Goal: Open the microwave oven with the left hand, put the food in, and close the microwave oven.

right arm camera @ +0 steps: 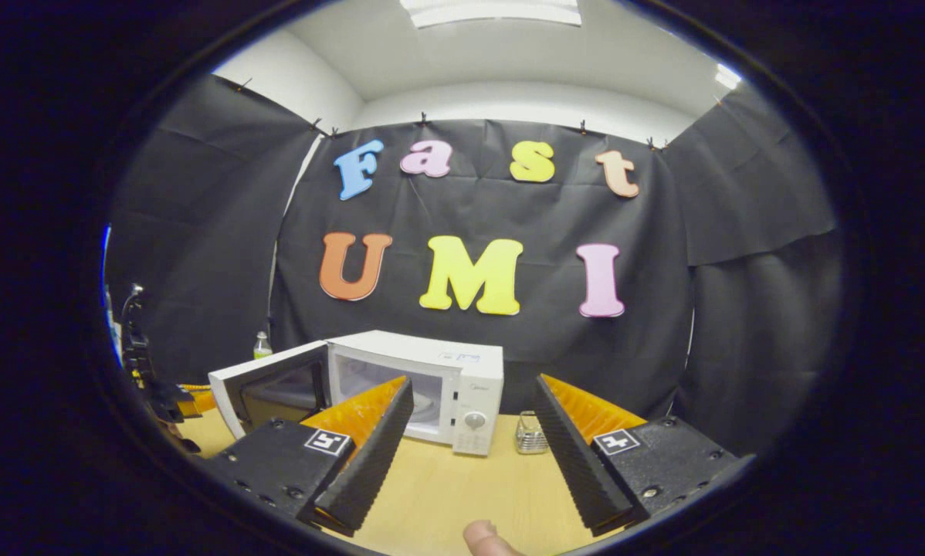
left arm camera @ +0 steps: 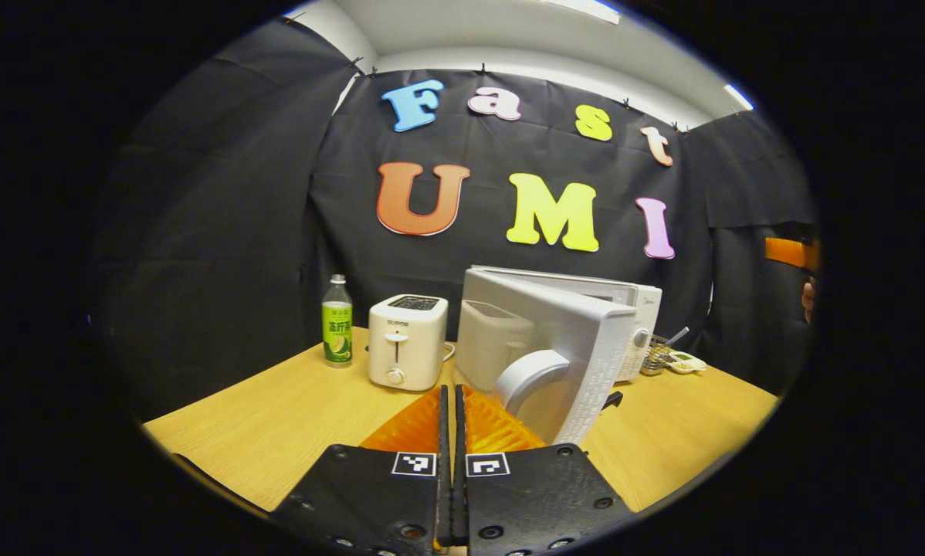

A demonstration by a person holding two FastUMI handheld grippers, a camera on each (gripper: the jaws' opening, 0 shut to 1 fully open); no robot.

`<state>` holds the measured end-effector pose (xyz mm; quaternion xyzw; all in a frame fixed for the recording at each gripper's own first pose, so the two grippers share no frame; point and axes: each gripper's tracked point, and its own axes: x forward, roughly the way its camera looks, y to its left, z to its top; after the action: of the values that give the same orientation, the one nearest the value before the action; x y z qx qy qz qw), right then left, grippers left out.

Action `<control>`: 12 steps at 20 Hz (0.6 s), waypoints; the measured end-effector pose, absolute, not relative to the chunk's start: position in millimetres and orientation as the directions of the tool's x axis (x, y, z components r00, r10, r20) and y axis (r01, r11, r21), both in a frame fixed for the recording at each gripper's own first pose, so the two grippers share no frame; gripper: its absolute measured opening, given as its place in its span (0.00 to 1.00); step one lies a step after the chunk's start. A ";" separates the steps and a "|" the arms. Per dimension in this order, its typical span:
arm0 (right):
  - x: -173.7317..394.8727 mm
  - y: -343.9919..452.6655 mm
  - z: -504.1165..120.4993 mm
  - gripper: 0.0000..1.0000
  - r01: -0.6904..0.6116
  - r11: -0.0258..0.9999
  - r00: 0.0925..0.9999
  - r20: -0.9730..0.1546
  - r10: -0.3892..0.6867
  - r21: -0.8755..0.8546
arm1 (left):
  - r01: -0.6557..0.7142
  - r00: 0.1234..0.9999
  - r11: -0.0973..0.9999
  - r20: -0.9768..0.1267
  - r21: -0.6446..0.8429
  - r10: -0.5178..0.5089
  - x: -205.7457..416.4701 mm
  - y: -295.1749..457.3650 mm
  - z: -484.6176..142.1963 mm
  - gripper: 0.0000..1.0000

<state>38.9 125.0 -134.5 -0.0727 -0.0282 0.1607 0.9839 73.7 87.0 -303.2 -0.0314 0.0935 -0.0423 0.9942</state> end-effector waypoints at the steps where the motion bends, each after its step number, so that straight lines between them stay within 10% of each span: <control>1: 36.2 122.5 -139.5 0.91 -0.330 0.935 0.943 0.008 0.334 -0.128 | 0.106 0.977 0.992 -0.177 -0.070 -0.117 75.0 74.2 -302.8 0.00; 12: 40.7 36.2 -140.4 0.99 -0.257 0.963 0.966 -0.017 0.257 -0.077 | 0.399 0.898 0.915 -0.173 -0.064 -0.404 141.7 -72.0 -319.8 0.00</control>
<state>40.7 36.2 -140.4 -0.0393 0.0034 0.1296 0.9908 141.7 -72.0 -319.8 -0.0136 0.0918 -0.2060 0.9741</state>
